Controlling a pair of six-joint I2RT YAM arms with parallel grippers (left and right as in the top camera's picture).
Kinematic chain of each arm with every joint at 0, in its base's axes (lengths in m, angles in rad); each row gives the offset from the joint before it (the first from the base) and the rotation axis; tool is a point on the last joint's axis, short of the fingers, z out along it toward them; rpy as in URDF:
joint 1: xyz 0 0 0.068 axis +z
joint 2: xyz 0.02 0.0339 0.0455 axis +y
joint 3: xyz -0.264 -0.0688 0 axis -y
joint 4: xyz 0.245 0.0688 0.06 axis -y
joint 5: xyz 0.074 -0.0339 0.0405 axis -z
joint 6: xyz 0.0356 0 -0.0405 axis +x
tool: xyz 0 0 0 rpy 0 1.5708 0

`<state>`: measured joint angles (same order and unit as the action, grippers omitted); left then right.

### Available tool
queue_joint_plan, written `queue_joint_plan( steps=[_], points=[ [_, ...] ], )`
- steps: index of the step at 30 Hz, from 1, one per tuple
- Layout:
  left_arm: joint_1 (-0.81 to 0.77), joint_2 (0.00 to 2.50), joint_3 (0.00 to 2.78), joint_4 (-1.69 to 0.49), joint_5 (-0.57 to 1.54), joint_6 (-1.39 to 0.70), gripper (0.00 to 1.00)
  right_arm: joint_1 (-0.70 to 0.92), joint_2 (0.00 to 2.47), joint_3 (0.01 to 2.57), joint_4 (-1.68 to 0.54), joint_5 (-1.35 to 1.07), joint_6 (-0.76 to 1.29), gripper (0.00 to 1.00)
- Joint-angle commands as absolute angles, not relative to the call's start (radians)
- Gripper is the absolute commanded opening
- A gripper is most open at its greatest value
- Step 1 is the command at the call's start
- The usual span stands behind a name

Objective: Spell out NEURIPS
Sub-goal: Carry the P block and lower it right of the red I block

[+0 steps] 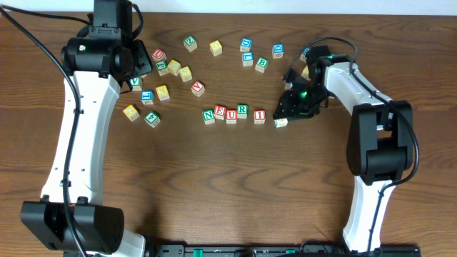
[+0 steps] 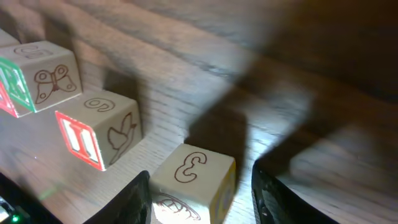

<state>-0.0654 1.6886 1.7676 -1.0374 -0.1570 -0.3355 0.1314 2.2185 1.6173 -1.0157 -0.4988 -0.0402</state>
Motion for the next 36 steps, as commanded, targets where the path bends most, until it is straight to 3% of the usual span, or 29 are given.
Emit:
queue_joint_plan(
  steps=[1,10,18,36],
  points=[
    [-0.062,1.679,1.758,-1.039,-0.169,-0.326,0.66,0.096,2.221,1.665,-1.034,-0.476,-0.039,0.45],
    [-0.062,1.679,1.758,-1.039,-0.169,-0.326,0.66,0.131,2.214,1.844,-1.209,-0.356,-0.038,0.34],
    [-0.062,1.679,1.758,-1.038,-0.169,-0.326,0.66,0.173,2.214,1.8,-1.308,-0.216,0.122,0.02],
    [-0.062,1.679,1.758,-1.039,-0.169,-0.326,0.66,0.193,2.214,1.771,-1.212,-0.223,0.126,0.04]
  ],
)
